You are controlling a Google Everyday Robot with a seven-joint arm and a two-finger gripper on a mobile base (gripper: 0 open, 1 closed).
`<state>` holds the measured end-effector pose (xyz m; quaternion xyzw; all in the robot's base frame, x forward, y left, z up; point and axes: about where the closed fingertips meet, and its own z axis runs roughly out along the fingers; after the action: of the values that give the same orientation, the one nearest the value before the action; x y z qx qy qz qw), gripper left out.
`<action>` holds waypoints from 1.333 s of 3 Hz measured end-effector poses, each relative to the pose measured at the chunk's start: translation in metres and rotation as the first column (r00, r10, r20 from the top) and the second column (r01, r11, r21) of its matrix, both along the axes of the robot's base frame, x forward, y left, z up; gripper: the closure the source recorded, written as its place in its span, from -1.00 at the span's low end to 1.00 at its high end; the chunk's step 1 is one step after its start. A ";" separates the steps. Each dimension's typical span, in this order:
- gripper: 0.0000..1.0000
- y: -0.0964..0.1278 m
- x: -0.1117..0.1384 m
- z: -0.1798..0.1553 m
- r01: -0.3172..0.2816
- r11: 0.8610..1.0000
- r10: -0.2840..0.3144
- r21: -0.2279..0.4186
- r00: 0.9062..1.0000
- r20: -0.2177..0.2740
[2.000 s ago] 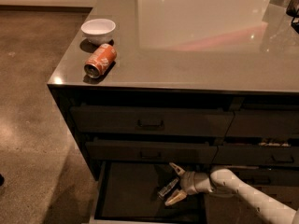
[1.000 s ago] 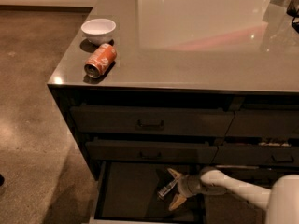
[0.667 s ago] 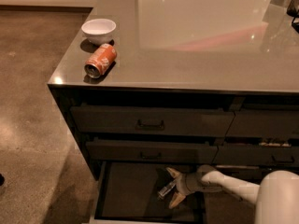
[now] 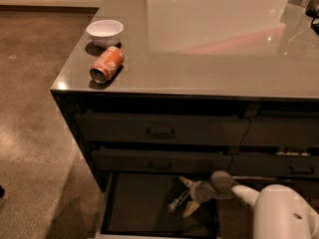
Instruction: Pick redbull can from bottom drawer and place on counter
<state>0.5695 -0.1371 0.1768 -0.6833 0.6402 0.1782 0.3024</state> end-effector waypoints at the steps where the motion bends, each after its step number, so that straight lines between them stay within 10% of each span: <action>1: -1.00 -0.010 0.011 -0.020 0.007 1.000 -0.007 -0.010 1.000 -0.030; 4: 0.28 -0.016 0.003 -0.058 0.017 0.998 -0.009 0.063 0.992 -0.123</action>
Offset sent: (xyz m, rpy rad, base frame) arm 0.0152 -0.0428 -0.0605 -0.0181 0.1108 -0.0557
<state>0.5722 -0.1532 0.1184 -0.6569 0.6560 0.2381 0.2855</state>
